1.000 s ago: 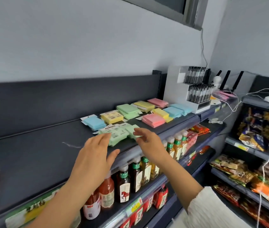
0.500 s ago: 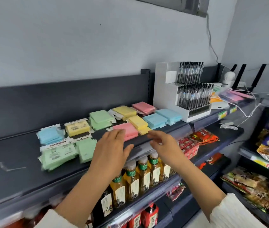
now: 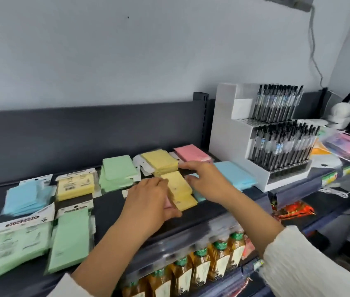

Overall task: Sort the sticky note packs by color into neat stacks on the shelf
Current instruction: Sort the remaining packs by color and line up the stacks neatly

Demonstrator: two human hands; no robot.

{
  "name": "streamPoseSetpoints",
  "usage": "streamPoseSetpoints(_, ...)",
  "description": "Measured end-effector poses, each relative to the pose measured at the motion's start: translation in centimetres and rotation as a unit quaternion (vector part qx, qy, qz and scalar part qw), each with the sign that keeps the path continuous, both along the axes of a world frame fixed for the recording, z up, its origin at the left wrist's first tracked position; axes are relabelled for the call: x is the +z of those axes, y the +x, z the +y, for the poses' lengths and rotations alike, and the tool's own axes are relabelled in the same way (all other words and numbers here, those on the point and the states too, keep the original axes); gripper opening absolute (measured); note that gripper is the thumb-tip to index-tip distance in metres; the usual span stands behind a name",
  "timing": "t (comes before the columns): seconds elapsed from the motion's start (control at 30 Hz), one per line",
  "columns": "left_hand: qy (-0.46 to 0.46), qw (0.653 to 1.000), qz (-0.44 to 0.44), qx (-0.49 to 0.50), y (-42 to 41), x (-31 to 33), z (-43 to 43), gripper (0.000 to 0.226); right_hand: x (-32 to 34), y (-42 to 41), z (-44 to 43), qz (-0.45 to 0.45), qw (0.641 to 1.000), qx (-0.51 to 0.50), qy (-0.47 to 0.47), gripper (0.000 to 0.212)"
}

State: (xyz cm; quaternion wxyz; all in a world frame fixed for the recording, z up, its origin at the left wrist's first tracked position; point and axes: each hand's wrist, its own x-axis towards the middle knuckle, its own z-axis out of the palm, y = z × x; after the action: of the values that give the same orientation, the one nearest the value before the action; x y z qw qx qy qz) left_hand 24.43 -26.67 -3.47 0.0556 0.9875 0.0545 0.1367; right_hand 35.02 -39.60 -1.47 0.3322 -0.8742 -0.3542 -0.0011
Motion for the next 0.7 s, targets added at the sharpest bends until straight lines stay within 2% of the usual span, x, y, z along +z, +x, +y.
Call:
streamPoseSetpoints(0.07,0.011,1.000,0.019,0.007,1.2,-0.2,-0.1,0.093,0.0,2.2,1.3,0.006,0.999,0.026,-0.042,0.040)
streamPoseSetpoints(0.13,0.018,0.999,0.034,0.011,2.2,-0.2,-0.3,0.094,0.0,3.9,2.5,0.003,0.994,0.055,-0.092,0.039)
streamPoseSetpoints(0.33,0.018,0.997,0.071,0.027,3.1,0.0,-0.5,0.084,0.2,6.4,4.8,0.037,0.964,0.148,-0.218,0.033)
streamPoseSetpoints(0.47,0.014,0.995,0.075,0.062,3.3,0.1,-0.8,0.083,0.9,7.3,5.6,0.029,0.937,0.207,-0.281,0.027)
streamPoseSetpoints(0.7,0.059,0.983,0.078,0.156,3.4,0.5,-2.7,0.072,2.1,7.4,5.4,0.007,0.888,0.280,-0.365,0.034)
